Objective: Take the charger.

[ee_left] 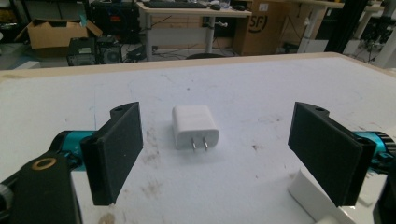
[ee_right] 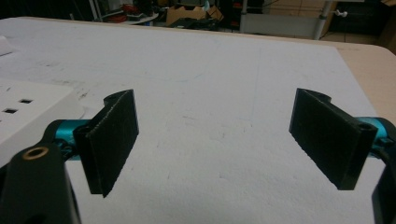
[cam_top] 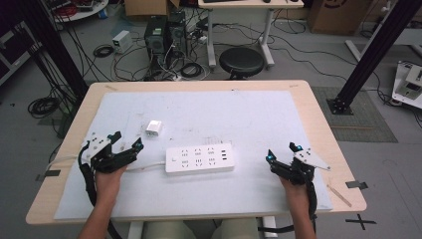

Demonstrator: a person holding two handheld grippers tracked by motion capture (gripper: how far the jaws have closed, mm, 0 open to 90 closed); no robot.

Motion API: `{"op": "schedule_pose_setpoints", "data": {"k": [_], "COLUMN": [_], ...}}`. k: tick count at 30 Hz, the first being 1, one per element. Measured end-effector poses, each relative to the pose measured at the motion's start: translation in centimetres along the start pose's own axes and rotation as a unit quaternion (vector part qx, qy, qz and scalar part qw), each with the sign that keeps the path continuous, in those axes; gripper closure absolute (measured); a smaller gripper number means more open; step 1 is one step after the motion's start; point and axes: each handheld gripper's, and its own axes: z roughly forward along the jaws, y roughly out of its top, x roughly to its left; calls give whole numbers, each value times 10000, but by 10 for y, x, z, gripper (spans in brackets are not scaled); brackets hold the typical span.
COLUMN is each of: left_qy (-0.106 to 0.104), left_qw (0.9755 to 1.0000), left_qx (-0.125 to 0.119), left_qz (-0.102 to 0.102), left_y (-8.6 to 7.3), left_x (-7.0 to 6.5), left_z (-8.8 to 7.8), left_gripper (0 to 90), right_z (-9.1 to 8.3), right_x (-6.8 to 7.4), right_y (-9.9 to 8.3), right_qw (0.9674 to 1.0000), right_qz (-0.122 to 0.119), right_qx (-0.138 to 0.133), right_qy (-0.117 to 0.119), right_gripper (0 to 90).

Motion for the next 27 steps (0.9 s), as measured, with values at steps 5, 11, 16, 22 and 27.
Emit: {"op": "schedule_pose_setpoints", "data": {"k": [5,11,16,22,27], "left_qy": [67,45,22,-26,-1], "left_qw": [9998,9995,9993,9988,9977], "left_qx": [166,282,358,475,669], "left_qz": [86,123,118,87,51], "left_y": [25,47,61,66,60], "left_x": [-2,-6,-9,-9,-8], "left_z": [9,19,32,49,62], "left_gripper": [178,178,178,178,178], "right_z": [-1,0,-1,-1,0], "right_x": [0,0,1,0,1], "right_y": [0,0,0,0,0], "right_qw": [10000,10000,10000,10000,10000], "right_qz": [13,3,-55,-52,-44], "right_qx": [-27,-17,-50,-51,-36], "right_qy": [0,31,21,25,36], "right_gripper": [161,160,160,160,161]}}
